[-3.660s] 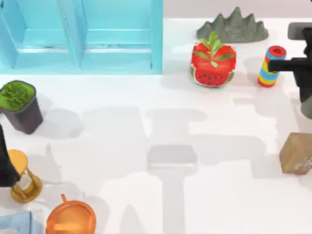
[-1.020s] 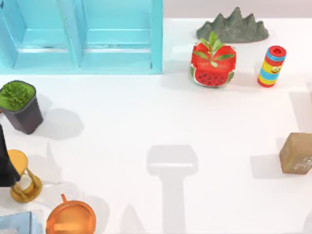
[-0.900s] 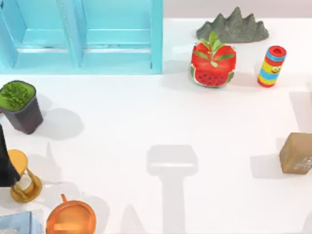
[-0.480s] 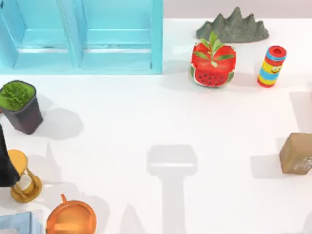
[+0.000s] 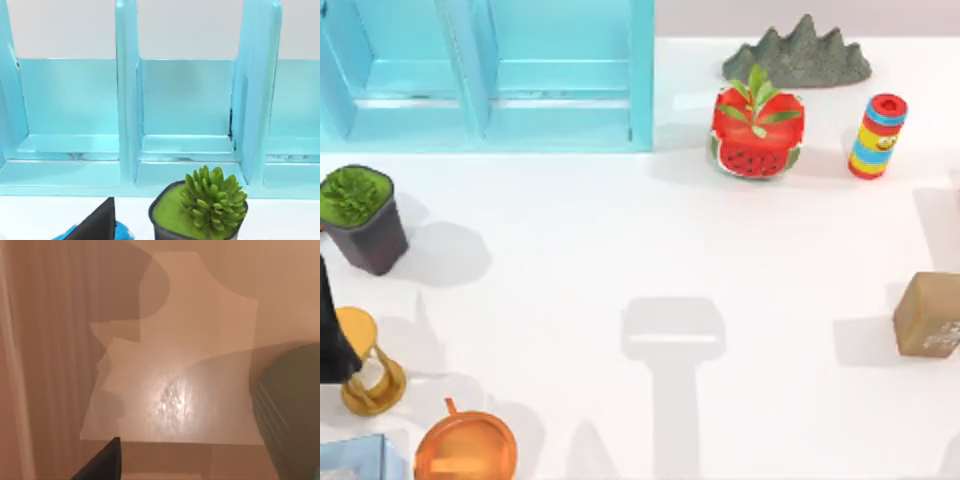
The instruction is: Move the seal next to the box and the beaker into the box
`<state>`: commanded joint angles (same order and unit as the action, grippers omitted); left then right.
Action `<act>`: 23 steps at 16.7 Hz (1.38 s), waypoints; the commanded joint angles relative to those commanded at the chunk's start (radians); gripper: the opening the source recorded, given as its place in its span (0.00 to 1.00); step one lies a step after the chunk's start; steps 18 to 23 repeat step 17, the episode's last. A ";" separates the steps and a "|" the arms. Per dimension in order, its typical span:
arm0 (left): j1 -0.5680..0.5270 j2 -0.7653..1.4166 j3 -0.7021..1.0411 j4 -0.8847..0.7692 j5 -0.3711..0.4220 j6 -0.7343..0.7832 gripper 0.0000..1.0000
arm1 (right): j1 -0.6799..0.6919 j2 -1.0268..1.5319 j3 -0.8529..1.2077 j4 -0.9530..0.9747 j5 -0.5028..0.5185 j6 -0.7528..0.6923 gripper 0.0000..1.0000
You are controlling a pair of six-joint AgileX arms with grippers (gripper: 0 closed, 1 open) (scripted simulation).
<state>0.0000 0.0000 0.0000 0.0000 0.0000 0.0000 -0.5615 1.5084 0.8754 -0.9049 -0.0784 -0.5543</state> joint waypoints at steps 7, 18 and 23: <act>0.000 0.000 0.000 0.000 0.000 0.000 1.00 | 0.004 -0.080 0.180 -0.179 0.031 0.007 1.00; 0.000 0.000 0.000 0.000 0.000 0.000 1.00 | -0.006 -0.074 0.336 -0.412 -0.001 -0.006 1.00; 0.000 0.000 0.000 0.000 0.000 0.000 1.00 | -0.006 -0.074 0.336 -0.412 -0.001 -0.006 1.00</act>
